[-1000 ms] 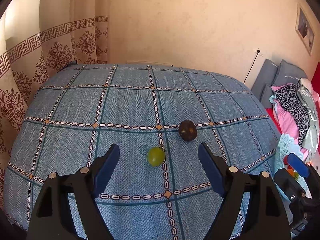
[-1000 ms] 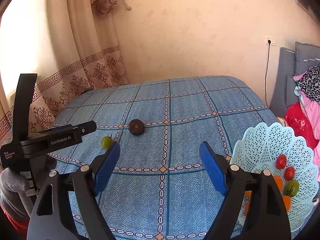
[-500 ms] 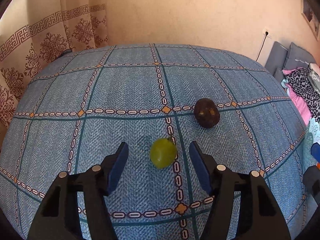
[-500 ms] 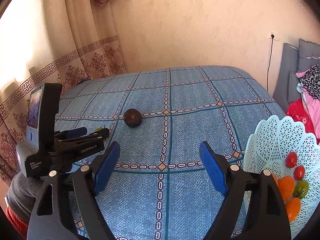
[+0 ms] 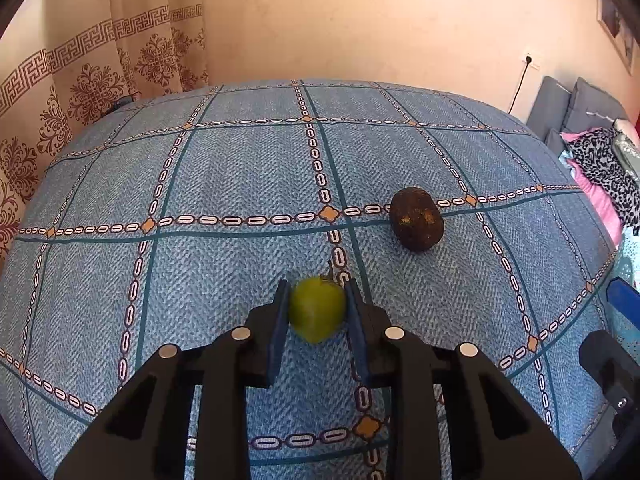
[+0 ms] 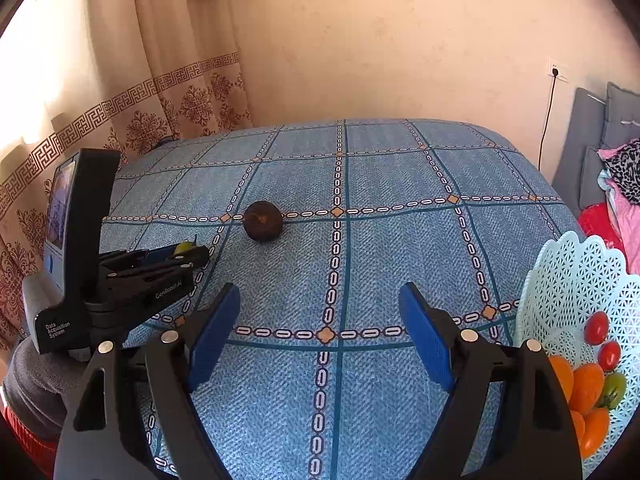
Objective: Organize fruits
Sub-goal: 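Close the left gripper on the small green fruit, then move the right gripper to the dark brown fruit and close on it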
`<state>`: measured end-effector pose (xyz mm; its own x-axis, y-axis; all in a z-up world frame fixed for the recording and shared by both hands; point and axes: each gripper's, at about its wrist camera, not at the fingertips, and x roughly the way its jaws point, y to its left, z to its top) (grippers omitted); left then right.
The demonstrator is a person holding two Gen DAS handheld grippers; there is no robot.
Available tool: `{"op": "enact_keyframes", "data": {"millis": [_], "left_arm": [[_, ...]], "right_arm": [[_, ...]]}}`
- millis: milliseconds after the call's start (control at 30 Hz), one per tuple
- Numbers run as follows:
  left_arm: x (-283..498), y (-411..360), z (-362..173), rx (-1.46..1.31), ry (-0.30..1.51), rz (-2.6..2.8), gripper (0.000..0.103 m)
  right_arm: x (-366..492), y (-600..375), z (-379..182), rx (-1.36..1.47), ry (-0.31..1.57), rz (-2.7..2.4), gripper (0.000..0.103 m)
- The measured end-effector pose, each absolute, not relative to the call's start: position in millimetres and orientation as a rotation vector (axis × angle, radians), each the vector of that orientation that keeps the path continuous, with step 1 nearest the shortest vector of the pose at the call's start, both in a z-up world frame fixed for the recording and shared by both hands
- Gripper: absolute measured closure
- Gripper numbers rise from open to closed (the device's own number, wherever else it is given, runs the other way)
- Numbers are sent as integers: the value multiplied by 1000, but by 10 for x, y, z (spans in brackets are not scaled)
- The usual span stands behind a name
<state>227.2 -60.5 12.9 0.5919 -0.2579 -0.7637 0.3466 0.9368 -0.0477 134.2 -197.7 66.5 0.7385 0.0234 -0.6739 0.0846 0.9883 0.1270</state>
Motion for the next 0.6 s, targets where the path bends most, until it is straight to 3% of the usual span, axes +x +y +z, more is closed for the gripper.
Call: {"op": "enact_keyframes", "data": {"millis": [600], "left_arm": [[2085, -142, 557, 53, 765, -171, 75]], "right_arm": [[2277, -1664, 518, 122, 867, 73, 20]]}}
